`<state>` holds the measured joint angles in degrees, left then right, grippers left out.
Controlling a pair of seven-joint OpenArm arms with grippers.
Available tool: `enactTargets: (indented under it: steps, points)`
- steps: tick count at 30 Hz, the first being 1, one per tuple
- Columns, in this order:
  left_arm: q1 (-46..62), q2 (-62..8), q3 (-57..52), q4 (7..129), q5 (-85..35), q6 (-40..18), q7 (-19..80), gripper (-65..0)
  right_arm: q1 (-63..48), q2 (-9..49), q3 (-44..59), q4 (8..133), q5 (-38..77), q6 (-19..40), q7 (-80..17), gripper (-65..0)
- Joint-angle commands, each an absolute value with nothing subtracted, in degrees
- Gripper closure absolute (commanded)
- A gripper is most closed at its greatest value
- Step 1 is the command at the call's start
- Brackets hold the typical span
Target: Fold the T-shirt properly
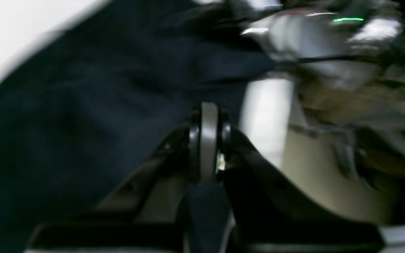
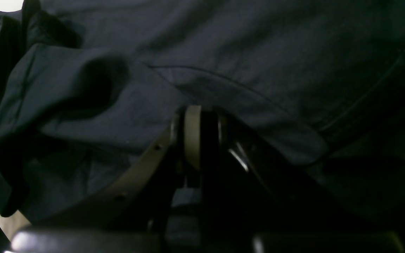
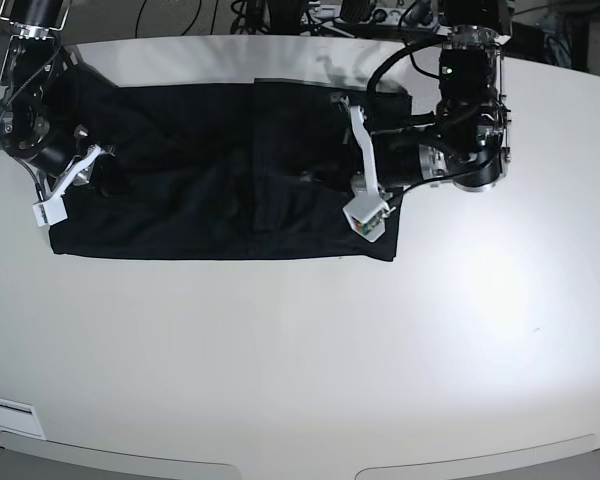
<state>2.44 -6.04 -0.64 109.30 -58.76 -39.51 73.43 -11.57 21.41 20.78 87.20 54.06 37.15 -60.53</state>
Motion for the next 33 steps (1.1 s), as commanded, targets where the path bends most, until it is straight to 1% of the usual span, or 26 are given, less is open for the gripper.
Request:
enactTargets:
  steps: [1, 3, 7, 11, 15, 16, 17, 19, 21, 22, 23, 27, 30, 33]
  points:
    - [2.1, -6.0, -1.0, 110.1, -56.9, -40.0, 70.7, 0.0, -12.1, 21.9, 20.5, 87.0, 51.0, 36.6, -64.1, -9.5]
    - [2.2, -6.1, -1.1, 109.8, -50.0, -40.0, 68.0, 0.0, -12.0, 21.9, 20.5, 87.0, 51.1, 36.7, -64.1, -9.5]
    - [2.2, -6.2, -1.1, 105.4, -41.0, -40.0, 64.3, 0.0, -12.1, 21.9, 20.5, 87.0, 51.2, 36.7, -64.1, -9.5]
    - [2.2, -7.8, -1.1, 97.7, -33.3, -38.4, 58.8, 0.0, -12.0, 21.9, 20.5, 87.0, 51.6, 36.8, -64.1, -9.5]
    - [2.2, -9.6, -1.1, 91.1, -29.5, -36.1, 54.3, 0.0, -9.8, 22.1, 20.6, 88.8, 56.9, 39.0, -64.6, -9.7]
    - [2.2, -10.1, -1.2, 90.1, -29.3, -35.8, 53.9, 0.0, -9.0, 22.1, 20.7, 89.8, 57.3, 39.0, -64.9, -11.5]
    - [2.2, -10.7, -1.1, 89.5, -29.3, -35.5, 54.0, 0.0, -7.9, 22.1, 20.7, 91.2, 57.2, 39.0, -65.3, -14.7]
    - [2.2, -11.6, -1.1, 89.1, -29.1, -35.1, 54.0, 0.0, -6.0, 22.1, 20.8, 93.9, 57.0, 38.3, -66.0, -24.1]
    - [2.2, -12.6, -1.2, 89.1, -29.2, -34.9, 54.0, 0.0, -4.0, 22.1, 21.2, 96.5, 56.5, 35.5, -67.2, -33.8]
    - [2.2, -13.0, -1.2, 89.1, -29.2, -34.9, 54.0, 0.0, -3.0, 22.1, 21.8, 97.4, 55.8, 33.9, -68.3, -37.1]
    - [2.2, -13.5, -1.2, 89.1, -29.2, -34.9, 54.0, 0.0, -2.0, 22.1, 22.6, 98.2, 53.9, 32.5, -69.5, -38.4]
    - [2.2, -15.3, -1.2, 89.1, -29.4, -34.9, 54.0, 0.0, -0.5, 22.3, 27.2, 98.4, 42.5, 28.2, -70.1, -38.4]
    - [2.2, -16.2, -1.2, 89.1, -30.7, -34.9, 54.0, 0.0, -3.1, 23.2, 30.6, 96.5, 39.9, 25.1, -69.1, -38.4]
    - [2.2, -16.4, -1.2, 89.1, -30.7, -34.9, 54.0, 0.0, -6.3, 23.2, 33.7, 92.1, 41.7, 24.9, -69.0, -38.4]
